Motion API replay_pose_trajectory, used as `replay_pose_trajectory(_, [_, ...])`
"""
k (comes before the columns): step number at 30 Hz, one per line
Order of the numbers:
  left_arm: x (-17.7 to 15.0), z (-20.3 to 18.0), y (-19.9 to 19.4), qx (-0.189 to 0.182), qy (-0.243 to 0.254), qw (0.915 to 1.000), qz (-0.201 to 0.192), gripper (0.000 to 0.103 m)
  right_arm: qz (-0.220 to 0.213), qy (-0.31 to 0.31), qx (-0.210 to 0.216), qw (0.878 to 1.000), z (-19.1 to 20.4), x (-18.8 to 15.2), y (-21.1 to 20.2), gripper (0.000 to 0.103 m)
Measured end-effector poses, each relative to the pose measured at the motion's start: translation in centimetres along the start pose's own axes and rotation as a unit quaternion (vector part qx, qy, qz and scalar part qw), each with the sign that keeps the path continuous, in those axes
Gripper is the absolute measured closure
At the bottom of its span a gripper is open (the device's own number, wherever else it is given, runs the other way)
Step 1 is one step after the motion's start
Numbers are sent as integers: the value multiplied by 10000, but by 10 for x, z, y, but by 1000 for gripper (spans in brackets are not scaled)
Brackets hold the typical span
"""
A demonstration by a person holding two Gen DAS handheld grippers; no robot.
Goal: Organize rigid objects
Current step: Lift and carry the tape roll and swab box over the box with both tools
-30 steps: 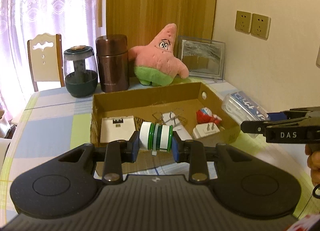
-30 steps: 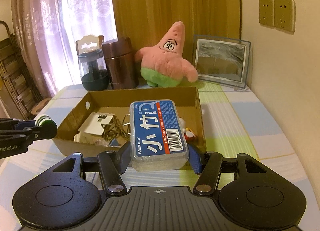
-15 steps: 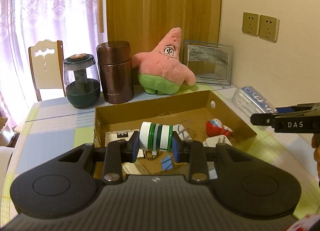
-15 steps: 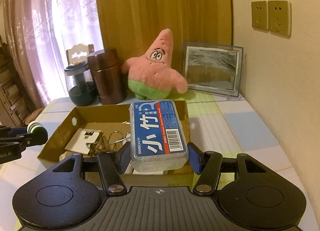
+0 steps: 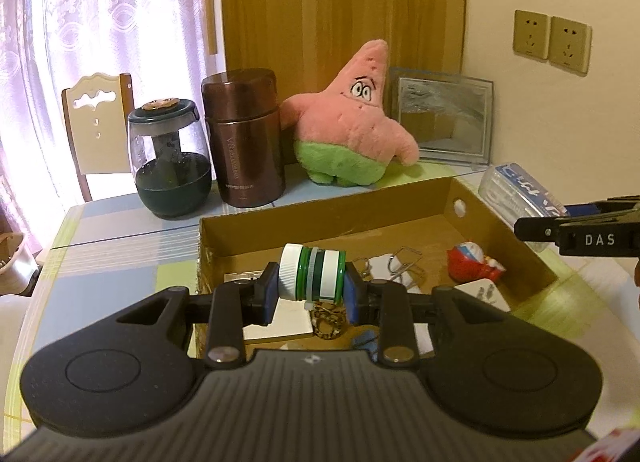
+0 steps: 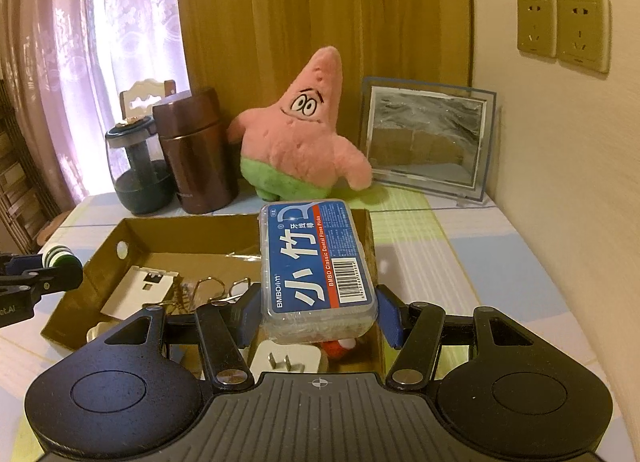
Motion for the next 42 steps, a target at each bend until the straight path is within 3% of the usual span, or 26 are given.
replay_pose_trajectory(21, [-8,21,31,182,-21,9995,260,76,277,-199,-66,9994,9,-2,43,47])
replay_pose_trajectory(42, [-20,20,51,125,29,9986,512,76,412,-146,-40,9990,9,-6,56,47])
Point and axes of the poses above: each gripper's, at about its wrist camera, not at the fingertips, and y roughly the way its jaws point, z to its left, x to its top, the point moved 5 cm from there along y, roughly the way its jaws point, and after that the axes turned 8 degrees about y, right-handed, at the moved point
